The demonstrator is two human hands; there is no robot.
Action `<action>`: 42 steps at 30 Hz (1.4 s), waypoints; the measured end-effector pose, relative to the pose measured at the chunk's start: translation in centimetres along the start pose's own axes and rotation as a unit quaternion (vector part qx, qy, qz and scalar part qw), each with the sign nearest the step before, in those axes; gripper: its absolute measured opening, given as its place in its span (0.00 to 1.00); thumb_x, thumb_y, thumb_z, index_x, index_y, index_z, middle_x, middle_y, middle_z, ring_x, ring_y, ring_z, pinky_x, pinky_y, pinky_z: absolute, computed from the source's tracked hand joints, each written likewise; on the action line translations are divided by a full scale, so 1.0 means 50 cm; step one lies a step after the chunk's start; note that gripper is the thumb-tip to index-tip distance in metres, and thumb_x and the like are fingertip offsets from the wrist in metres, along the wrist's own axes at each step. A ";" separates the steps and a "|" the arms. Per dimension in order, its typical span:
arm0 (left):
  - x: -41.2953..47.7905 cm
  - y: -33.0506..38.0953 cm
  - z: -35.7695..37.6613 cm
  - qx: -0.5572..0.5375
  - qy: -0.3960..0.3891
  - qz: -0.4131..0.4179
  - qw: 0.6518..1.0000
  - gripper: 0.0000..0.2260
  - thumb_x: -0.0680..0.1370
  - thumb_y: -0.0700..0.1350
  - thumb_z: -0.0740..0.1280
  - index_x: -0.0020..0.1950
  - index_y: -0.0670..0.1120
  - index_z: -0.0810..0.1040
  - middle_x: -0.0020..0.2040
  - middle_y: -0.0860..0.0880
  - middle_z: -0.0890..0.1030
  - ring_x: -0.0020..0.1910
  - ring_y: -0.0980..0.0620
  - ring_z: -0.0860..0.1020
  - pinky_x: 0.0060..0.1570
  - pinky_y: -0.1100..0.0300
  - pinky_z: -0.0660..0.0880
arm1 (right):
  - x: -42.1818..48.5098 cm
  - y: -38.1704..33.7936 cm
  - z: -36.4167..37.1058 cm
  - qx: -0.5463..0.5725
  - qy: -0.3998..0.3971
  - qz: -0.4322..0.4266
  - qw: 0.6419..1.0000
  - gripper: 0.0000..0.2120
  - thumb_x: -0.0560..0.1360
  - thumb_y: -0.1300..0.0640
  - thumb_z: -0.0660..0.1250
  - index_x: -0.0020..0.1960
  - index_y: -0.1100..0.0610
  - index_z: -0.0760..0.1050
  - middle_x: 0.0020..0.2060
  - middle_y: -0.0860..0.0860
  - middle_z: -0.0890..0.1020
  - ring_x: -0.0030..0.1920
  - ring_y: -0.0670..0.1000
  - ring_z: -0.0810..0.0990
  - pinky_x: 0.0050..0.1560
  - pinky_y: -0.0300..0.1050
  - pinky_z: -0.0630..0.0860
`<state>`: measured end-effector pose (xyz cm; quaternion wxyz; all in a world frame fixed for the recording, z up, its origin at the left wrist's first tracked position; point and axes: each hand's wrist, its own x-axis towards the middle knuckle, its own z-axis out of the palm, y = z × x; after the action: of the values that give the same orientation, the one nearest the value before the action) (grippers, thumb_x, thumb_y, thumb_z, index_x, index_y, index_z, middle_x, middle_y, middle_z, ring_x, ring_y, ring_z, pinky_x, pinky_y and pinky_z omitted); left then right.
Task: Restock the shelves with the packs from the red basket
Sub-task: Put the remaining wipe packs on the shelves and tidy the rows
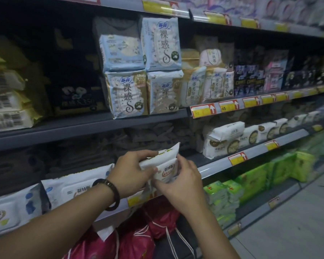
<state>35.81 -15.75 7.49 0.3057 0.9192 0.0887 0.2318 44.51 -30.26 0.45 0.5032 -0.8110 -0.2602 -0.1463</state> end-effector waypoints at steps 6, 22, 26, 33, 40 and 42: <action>0.001 -0.104 0.104 0.191 0.050 0.178 0.964 0.18 0.82 0.45 0.59 0.72 0.50 0.72 0.63 0.52 0.78 0.63 0.51 0.77 0.63 0.54 0.75 | 0.035 0.070 -0.005 -0.026 0.121 0.095 0.988 0.50 0.63 0.41 0.80 0.79 0.57 0.67 0.68 0.54 0.74 0.70 0.56 0.74 0.68 0.50 0.73; 0.056 -0.251 0.119 0.472 -0.020 0.373 0.798 0.24 0.77 0.51 0.62 0.70 0.44 0.81 0.71 0.43 0.79 0.71 0.38 0.77 0.70 0.43 0.63 | 0.202 0.127 0.068 -0.128 0.079 0.131 0.980 0.48 0.68 0.41 0.79 0.79 0.59 0.63 0.69 0.58 0.71 0.69 0.62 0.74 0.68 0.53 0.73; 0.061 -0.257 0.121 0.477 -0.049 0.357 0.801 0.25 0.76 0.51 0.62 0.71 0.44 0.80 0.72 0.43 0.79 0.71 0.38 0.77 0.69 0.43 0.64 | 0.247 0.129 0.093 -0.171 0.032 0.126 0.977 0.41 0.69 0.42 0.79 0.72 0.60 0.66 0.67 0.59 0.71 0.66 0.63 0.75 0.65 0.54 0.75; 0.071 -0.262 0.123 0.480 -0.056 0.351 0.802 0.25 0.74 0.51 0.64 0.70 0.44 0.81 0.71 0.43 0.79 0.70 0.38 0.77 0.68 0.43 0.64 | 0.292 0.143 0.122 -0.186 -0.023 0.150 0.971 0.30 0.77 0.51 0.74 0.73 0.62 0.68 0.71 0.60 0.69 0.67 0.63 0.76 0.67 0.55 0.75; 0.069 -0.259 0.124 0.490 -0.073 0.325 0.806 0.25 0.77 0.51 0.64 0.72 0.45 0.79 0.72 0.42 0.78 0.72 0.38 0.75 0.70 0.42 0.62 | 0.138 0.101 0.089 -0.085 0.067 0.111 0.988 0.24 0.81 0.53 0.70 0.74 0.58 0.72 0.67 0.56 0.76 0.68 0.57 0.75 0.67 0.49 0.72; 0.061 -0.246 0.119 0.499 -0.083 0.313 0.804 0.25 0.77 0.50 0.63 0.73 0.45 0.78 0.73 0.42 0.77 0.73 0.38 0.74 0.72 0.42 0.60 | 0.060 0.072 0.077 -0.060 0.080 0.100 0.990 0.16 0.81 0.54 0.69 0.67 0.55 0.76 0.61 0.52 0.79 0.62 0.54 0.77 0.61 0.46 0.72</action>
<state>41.08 -8.13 -2.98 -0.2782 0.9384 -0.1264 0.1613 48.94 -27.29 -2.43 0.4846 -0.8475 -0.1276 -0.1748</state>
